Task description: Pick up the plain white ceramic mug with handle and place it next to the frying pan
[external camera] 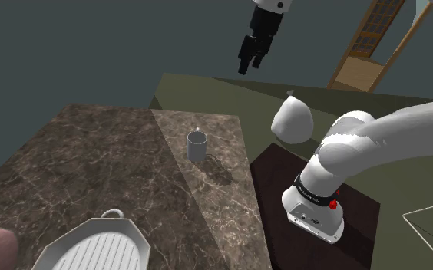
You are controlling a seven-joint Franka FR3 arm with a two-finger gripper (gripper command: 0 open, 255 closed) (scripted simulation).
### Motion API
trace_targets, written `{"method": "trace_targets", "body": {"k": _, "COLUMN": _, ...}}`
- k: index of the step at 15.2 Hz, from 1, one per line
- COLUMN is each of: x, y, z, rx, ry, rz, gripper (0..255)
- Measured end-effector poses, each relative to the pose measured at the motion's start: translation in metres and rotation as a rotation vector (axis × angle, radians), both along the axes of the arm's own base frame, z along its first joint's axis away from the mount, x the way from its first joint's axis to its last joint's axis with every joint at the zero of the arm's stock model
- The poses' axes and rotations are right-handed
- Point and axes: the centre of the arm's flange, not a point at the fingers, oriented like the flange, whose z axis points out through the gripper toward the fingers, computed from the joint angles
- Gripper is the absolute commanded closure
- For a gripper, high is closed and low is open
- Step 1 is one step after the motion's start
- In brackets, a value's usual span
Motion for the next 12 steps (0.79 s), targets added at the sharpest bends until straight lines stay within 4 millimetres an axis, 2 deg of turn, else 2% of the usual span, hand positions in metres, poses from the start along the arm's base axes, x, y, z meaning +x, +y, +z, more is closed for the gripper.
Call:
{"method": "trace_targets", "body": {"k": 3, "x": 0.005, "y": 0.009, "z": -0.012, "rx": -0.004, "ry": 0.002, "rz": 0.0, "gripper": 0}}
{"method": "trace_targets", "body": {"k": 5, "x": 0.012, "y": 0.016, "z": -0.033, "rx": -0.009, "ry": 0.004, "rz": -0.001, "gripper": 0}}
{"method": "trace_targets", "body": {"k": 12, "x": 0.042, "y": 0.066, "z": -0.114, "rx": -0.031, "ry": 0.01, "rz": -0.004, "gripper": 0}}
